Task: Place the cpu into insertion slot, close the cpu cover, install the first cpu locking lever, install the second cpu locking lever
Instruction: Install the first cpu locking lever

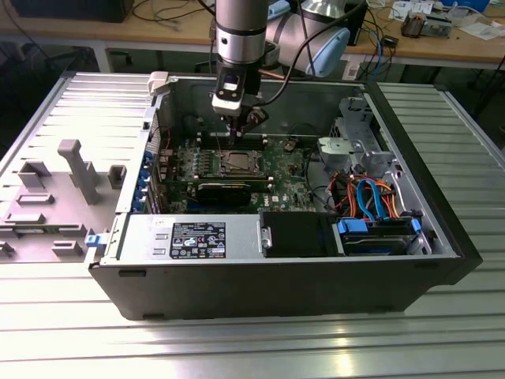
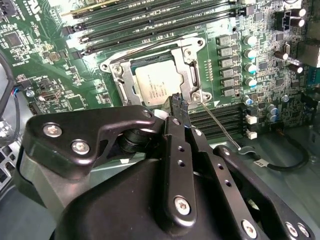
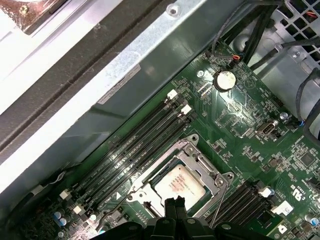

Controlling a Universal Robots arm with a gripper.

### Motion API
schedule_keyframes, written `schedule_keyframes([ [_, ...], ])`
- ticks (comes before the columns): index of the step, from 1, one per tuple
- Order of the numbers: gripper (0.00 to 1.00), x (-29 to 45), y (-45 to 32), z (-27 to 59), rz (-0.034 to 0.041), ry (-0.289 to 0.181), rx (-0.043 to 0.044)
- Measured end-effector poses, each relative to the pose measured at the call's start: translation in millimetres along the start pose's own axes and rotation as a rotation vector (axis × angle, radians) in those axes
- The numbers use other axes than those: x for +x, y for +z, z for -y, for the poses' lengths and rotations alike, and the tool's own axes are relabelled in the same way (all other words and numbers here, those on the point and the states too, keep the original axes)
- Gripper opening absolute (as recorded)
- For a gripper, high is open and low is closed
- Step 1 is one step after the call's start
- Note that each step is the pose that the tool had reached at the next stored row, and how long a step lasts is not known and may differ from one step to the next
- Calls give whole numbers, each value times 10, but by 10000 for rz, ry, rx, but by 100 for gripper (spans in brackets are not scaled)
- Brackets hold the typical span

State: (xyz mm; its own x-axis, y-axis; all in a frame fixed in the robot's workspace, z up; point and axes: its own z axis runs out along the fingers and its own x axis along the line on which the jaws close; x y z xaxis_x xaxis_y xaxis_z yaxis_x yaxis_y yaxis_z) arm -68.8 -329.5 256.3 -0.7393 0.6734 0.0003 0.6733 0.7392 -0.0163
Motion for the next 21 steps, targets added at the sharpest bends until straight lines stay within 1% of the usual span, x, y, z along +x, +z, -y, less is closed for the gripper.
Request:
schedule_keyframes([
  [21, 11, 0, 0, 0, 16, -1004, 0],
])
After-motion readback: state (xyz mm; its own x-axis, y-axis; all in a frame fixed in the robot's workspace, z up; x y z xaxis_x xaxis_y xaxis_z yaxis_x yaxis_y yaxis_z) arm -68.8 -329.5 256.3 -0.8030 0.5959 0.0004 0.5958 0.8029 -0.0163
